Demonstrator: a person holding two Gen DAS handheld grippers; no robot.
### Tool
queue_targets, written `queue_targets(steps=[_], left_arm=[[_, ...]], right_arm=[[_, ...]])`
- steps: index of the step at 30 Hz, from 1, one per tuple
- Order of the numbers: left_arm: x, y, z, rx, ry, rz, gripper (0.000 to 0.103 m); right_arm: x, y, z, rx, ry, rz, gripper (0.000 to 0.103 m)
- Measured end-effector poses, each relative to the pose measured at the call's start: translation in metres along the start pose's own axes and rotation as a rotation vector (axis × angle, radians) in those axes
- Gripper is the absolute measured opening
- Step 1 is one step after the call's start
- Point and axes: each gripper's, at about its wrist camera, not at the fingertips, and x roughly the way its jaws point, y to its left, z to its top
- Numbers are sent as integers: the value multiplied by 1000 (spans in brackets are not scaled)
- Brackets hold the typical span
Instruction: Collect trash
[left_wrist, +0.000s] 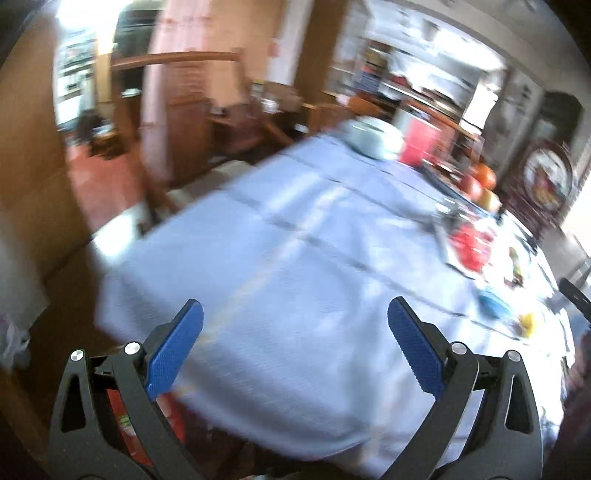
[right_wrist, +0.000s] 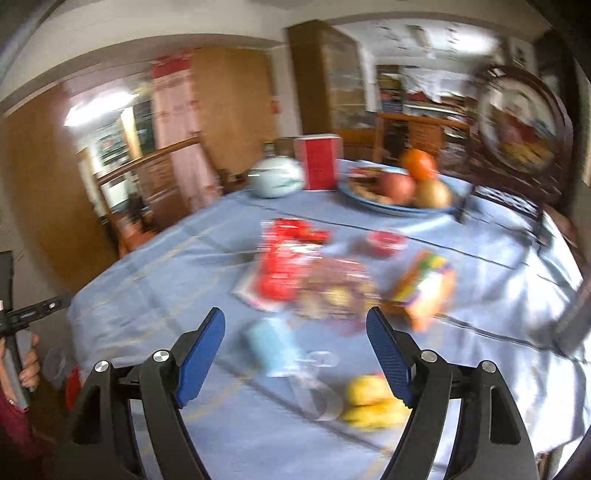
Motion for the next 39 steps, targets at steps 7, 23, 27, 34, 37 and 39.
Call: queue_targets(steps=[7, 23, 27, 34, 37, 39], left_arm=[[72, -119, 41, 142, 106, -188, 96], [223, -244, 56, 193, 275, -311, 87], [211, -236, 58, 227, 244, -364, 50], [193, -222, 68, 202, 197, -432, 31], [181, -208, 73, 199, 157, -433, 31], [180, -195, 76, 172, 154, -429, 31]], right_arm=[[32, -82, -16, 248, 65, -60, 78], [22, -112, -15, 378, 24, -89, 78], [26, -112, -17, 375, 40, -107, 79], [30, -115, -21, 366, 52, -148, 79], [32, -115, -23, 371, 65, -148, 79], [32, -114, -23, 367, 66, -151, 79]])
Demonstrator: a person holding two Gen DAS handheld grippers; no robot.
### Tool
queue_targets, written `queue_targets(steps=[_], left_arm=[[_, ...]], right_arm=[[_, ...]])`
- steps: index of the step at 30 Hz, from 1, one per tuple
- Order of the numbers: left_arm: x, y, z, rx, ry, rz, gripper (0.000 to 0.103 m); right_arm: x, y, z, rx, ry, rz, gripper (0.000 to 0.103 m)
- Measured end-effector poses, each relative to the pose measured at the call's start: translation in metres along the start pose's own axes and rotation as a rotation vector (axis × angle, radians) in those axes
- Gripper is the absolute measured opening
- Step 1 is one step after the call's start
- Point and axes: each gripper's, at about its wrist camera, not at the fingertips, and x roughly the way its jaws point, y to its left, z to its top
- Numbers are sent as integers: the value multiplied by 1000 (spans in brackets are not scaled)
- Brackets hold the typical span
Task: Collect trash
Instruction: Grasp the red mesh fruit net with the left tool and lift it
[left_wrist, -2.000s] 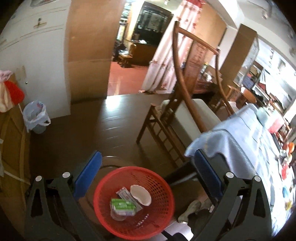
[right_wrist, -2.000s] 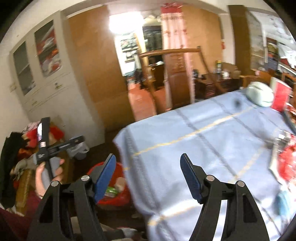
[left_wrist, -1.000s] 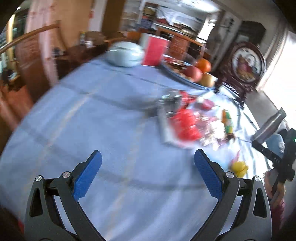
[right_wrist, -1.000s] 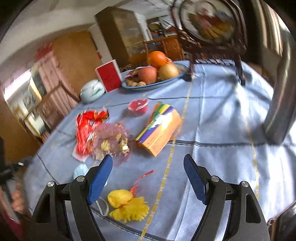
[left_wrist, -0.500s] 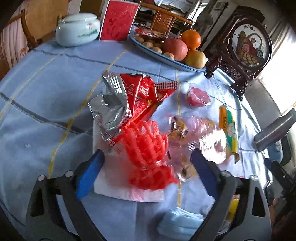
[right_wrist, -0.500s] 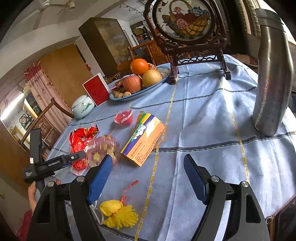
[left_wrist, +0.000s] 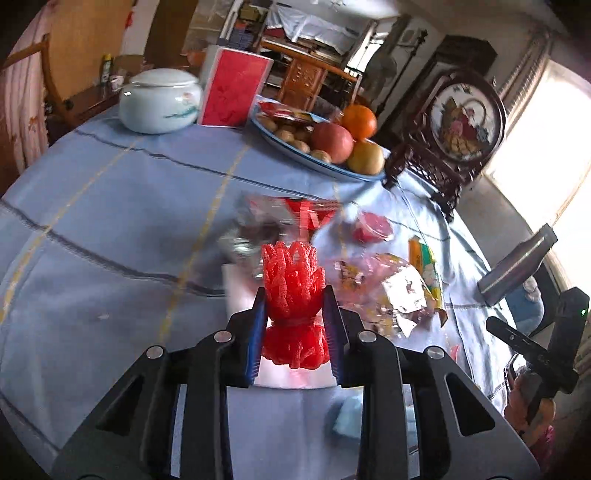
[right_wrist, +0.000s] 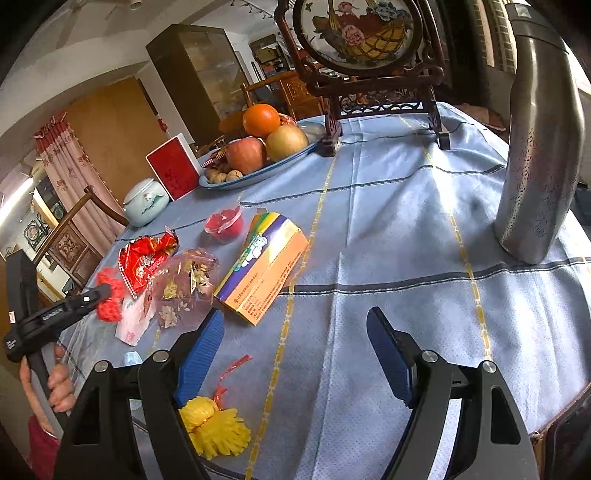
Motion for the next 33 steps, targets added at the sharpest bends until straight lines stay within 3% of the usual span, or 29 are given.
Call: queue_targets(steps=[8, 13, 16, 18, 23, 25, 27, 28, 29, 30, 33], left_arm=[[-30, 54, -4, -137, -34, 28, 31], [-37, 79, -10, -176, -29, 130, 31], [-35, 86, -14, -184, -4, 144, 34], [-32, 88, -15, -191, 9, 155, 41], [-31, 85, -18, -179, 20, 173, 78], [-27, 81, -19, -154, 31, 217, 82], [-23, 78, -20, -134, 40, 248, 79], [-22, 78, -19, -128, 39, 255, 63], [-20, 77, -19, -120, 41, 254, 36], [-19, 77, -18, -116, 45, 242, 31], [-28, 79, -16, -131, -4, 235, 31]], right_arm=[[3, 3, -1, -22, 8, -7, 79], [4, 5, -2, -26, 14, -3, 79], [3, 9, -3, -42, 10, -7, 79], [3, 9, -4, -47, 12, -11, 79], [2, 8, -4, -42, 10, -5, 79], [1, 9, -3, -43, 7, -2, 79], [1, 10, -4, -49, 7, 3, 79], [1, 11, -4, -53, 6, 8, 78], [0, 13, -5, -60, 3, 14, 78], [-1, 15, -5, -69, -3, 18, 79], [-3, 29, -5, -103, -22, 62, 78]])
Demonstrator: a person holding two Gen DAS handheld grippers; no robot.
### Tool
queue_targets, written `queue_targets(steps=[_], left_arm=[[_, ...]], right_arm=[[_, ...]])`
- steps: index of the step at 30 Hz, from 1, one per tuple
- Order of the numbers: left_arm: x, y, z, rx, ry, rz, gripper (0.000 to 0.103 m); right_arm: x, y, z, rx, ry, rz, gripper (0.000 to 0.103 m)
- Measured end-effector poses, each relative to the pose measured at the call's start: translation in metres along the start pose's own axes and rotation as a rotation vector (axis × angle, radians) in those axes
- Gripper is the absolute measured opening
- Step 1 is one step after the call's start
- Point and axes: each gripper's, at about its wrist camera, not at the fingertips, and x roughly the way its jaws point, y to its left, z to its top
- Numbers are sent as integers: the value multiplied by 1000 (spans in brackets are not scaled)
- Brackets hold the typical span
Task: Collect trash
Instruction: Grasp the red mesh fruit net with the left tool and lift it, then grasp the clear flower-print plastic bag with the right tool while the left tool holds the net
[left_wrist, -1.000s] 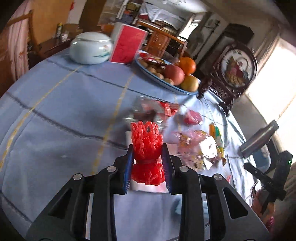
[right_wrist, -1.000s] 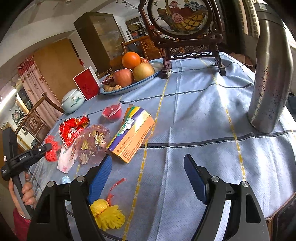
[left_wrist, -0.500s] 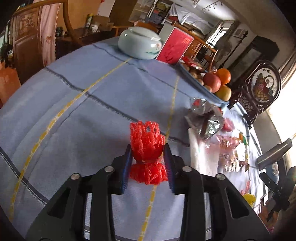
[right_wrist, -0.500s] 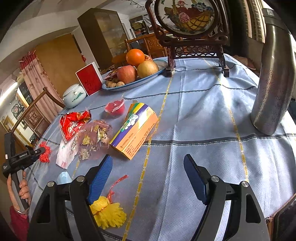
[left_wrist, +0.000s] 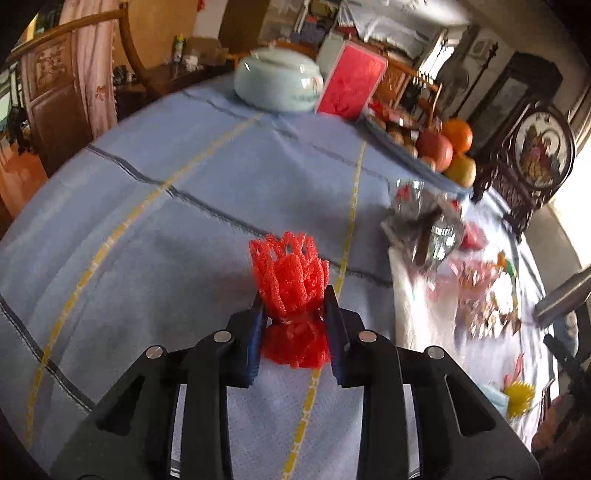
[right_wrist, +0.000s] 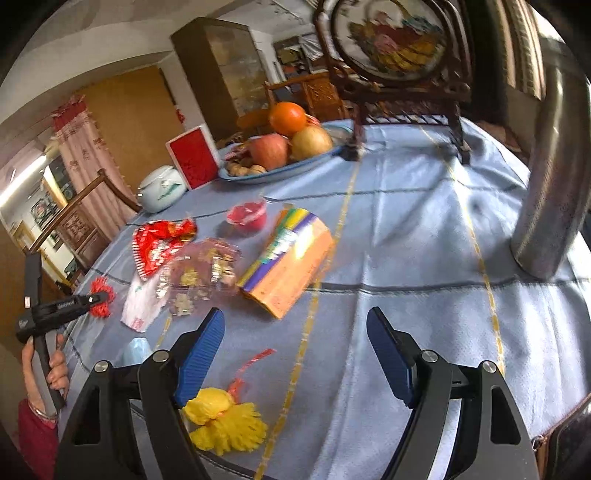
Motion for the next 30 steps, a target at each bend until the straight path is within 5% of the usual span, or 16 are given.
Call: queue_targets(steps=[3, 7, 10, 15, 18, 20, 21, 30], left_arm=[[-7, 5, 3, -25, -28, -37, 31], [-5, 4, 5, -29, -11, -46, 31], [-2, 1, 5, -22, 2, -48, 31], [0, -4, 5, -13, 8, -54, 33], [1, -5, 5, -8, 15, -59, 34], [1, -6, 5, -4, 18, -64, 34], [1, -7, 5, -1, 15, -62, 34], [-8, 1, 7, -22, -23, -68, 33]], right_arm=[[11, 21, 6, -20, 41, 98, 78], [33, 63, 19, -107, 72, 105, 86], [51, 92, 33, -168, 50, 58, 98], [85, 102, 43, -180, 73, -4, 97], [107, 99, 32, -175, 164, -22, 97], [105, 99, 29, -201, 167, -22, 60], [102, 98, 31, -192, 182, 0, 2], [22, 92, 38, -122, -11, 128, 2]])
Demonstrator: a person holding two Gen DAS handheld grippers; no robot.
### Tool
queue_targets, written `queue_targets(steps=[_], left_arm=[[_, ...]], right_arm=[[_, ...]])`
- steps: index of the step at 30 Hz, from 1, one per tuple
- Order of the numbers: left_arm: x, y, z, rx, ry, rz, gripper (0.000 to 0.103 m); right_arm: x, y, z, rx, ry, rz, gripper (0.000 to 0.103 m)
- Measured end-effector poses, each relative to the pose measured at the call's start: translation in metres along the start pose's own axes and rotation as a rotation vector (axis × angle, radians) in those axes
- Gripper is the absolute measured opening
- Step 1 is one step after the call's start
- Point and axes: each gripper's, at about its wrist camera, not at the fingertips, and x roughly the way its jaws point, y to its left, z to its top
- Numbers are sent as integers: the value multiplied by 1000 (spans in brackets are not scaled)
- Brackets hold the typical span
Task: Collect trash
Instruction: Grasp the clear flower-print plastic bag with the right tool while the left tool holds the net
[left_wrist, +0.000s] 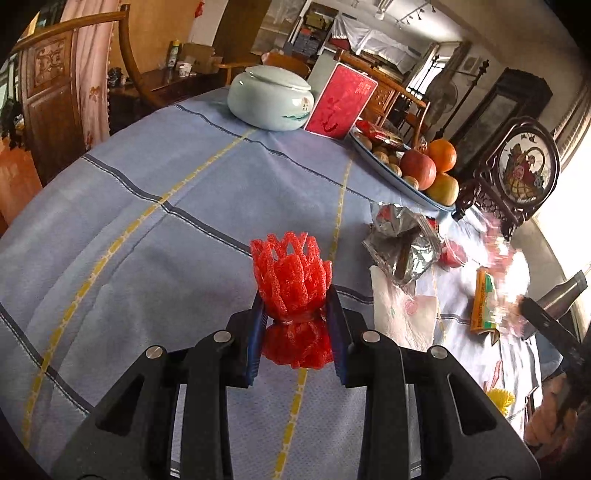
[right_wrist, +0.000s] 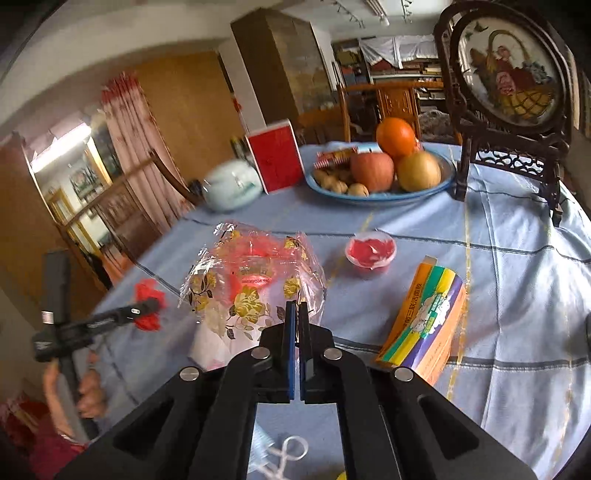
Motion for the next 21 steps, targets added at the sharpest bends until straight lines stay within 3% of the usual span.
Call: queue_targets(steps=[11, 14, 21], left_arm=[[-23, 13, -9, -36, -69, 2, 33], [-42, 23, -21, -53, -85, -9, 33], [-116, 60, -53, -98, -129, 43, 33]], right_arm=[[-19, -3, -19, 11, -20, -6, 2], [-25, -3, -23, 16, -28, 8, 2], [-40, 8, -27, 8, -57, 57, 2]])
